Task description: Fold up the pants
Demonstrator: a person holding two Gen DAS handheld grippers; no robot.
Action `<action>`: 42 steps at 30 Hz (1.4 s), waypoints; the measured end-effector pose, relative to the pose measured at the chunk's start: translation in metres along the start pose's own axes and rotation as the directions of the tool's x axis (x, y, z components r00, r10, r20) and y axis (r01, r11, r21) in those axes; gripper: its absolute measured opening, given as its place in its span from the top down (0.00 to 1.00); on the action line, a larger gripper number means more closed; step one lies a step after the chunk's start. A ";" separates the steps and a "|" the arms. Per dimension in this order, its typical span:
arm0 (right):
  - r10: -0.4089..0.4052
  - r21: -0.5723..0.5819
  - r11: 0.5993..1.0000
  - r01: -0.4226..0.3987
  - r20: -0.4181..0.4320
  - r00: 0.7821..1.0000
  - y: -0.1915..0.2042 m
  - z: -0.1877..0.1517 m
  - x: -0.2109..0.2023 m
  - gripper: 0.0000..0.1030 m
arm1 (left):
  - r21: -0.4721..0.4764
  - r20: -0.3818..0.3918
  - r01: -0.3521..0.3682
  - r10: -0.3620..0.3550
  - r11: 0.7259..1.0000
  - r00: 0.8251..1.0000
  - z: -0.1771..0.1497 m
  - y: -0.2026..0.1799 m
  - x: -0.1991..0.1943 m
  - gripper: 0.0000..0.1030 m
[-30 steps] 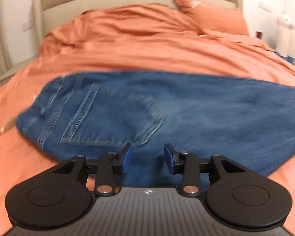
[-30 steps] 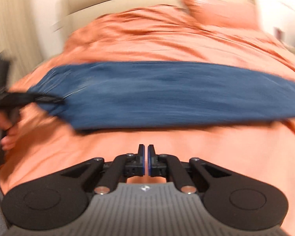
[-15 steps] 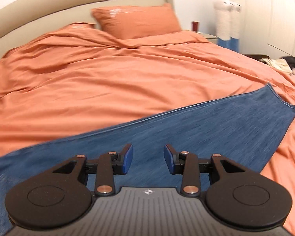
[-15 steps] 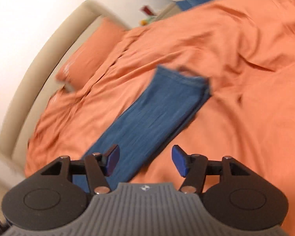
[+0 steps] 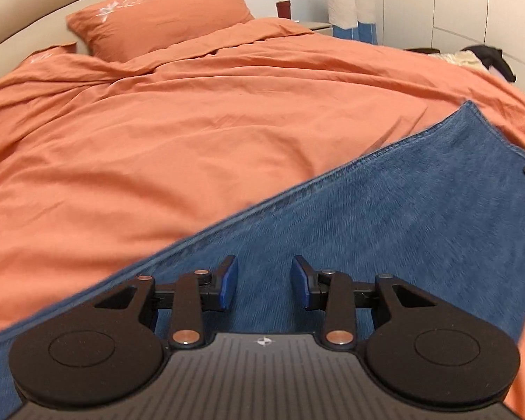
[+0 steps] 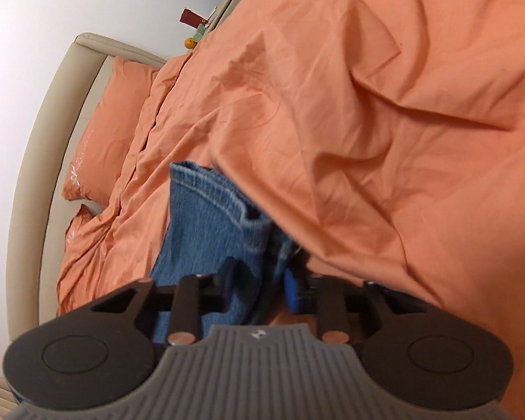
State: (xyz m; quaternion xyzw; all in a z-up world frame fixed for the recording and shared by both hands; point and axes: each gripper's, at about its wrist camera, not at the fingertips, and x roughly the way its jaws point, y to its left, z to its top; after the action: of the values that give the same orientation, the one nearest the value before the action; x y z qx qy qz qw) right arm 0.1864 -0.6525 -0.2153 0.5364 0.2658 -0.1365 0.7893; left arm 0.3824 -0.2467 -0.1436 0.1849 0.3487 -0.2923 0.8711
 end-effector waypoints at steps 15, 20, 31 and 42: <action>0.056 -0.157 0.987 -0.039 0.106 0.993 0.029 -0.006 -0.025 0.97 | -0.052 0.048 -0.112 0.115 0.992 0.992 0.018 0.001 -0.010 0.68; 0.054 -0.326 0.945 -0.006 0.139 0.989 0.089 -0.008 -0.047 0.98 | -0.104 0.077 -0.122 0.131 0.987 0.988 0.001 0.041 -0.096 0.68; 0.152 -0.647 0.762 -0.026 0.140 0.978 0.271 -0.082 -0.082 0.98 | -0.358 0.090 -0.129 0.172 0.925 0.981 -0.091 0.122 -0.240 0.68; 0.190 -0.748 0.643 -0.165 -0.053 0.980 0.366 -0.240 -0.015 0.98 | -0.614 0.123 -0.097 0.217 0.783 0.968 -0.171 0.171 -0.264 0.68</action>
State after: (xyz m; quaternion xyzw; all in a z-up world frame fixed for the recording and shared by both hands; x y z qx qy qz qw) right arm 0.2917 -0.2910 0.0083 0.1856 0.2324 0.0550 0.9532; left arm 0.2517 0.0742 -0.0522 -0.1018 0.3236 -0.1082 0.9345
